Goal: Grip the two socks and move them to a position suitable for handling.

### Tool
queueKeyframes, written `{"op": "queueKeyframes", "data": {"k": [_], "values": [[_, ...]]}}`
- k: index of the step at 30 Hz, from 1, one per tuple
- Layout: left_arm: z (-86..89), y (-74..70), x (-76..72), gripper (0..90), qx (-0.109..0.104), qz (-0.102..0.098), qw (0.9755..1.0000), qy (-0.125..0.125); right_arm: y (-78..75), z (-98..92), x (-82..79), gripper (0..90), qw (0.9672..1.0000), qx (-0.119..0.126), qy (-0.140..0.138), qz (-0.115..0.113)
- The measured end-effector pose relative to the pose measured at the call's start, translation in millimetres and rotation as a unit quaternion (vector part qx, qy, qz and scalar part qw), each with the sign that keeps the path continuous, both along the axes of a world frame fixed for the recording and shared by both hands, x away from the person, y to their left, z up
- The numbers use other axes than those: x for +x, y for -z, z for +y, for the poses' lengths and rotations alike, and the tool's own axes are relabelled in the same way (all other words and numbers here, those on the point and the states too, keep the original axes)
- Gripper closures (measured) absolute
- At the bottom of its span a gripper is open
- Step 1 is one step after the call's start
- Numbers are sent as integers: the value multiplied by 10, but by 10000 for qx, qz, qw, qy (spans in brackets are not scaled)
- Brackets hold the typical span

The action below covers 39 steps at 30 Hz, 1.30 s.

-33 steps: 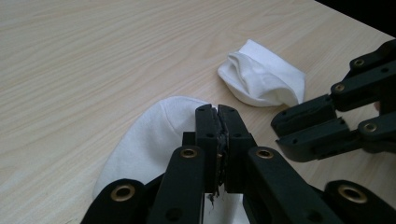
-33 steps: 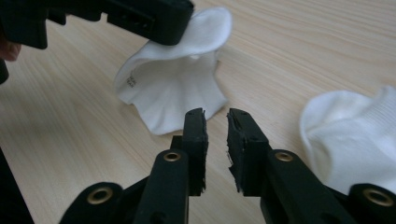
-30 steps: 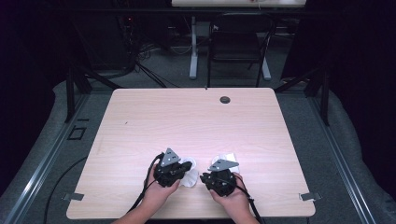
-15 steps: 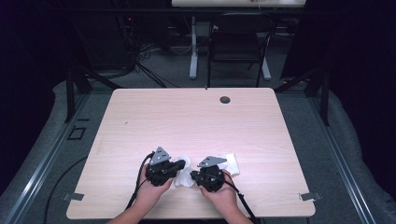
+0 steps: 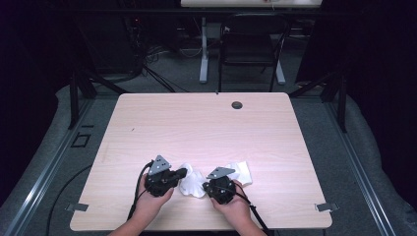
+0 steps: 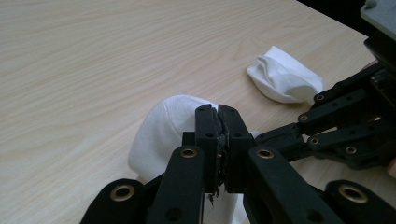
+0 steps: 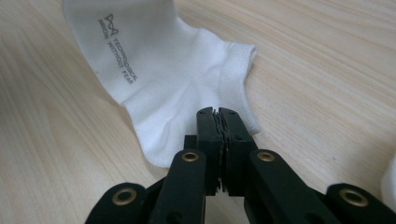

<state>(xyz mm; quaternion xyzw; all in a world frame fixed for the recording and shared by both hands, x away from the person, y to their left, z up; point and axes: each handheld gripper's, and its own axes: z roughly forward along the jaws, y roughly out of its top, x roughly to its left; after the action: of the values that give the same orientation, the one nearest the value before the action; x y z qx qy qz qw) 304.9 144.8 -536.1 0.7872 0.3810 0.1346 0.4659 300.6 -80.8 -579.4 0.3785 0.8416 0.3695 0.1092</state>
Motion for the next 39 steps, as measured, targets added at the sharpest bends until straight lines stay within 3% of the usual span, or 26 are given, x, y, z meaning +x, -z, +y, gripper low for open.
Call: {"op": "queueKeyframes", "data": {"k": [7,16,22,24,30,34,37,39], "values": [[135,-12,-23,878,13,68,9999,-96,-21,-120,-62,883,9999,-83,89,89],[233,47,-124,869,247,102,9996,-68,-51,-248,-176,883,9994,-216,204,181],[300,159,-128,839,286,181,9993,-162,-33,-308,-236,878,9989,-48,428,190],[319,180,-128,829,337,197,9991,-192,-21,-319,-250,876,9987,25,491,162],[353,187,-111,796,265,165,9993,-183,-32,-326,-281,872,9989,-163,444,45],[311,232,-83,765,270,184,9994,-116,-76,-352,-288,851,9988,5,492,50],[263,278,-59,749,462,176,9988,-56,-123,-325,-266,831,9985,264,465,-109],[245,316,-42,746,542,242,9982,-35,-100,-277,-221,820,9988,219,409,-134]]}}
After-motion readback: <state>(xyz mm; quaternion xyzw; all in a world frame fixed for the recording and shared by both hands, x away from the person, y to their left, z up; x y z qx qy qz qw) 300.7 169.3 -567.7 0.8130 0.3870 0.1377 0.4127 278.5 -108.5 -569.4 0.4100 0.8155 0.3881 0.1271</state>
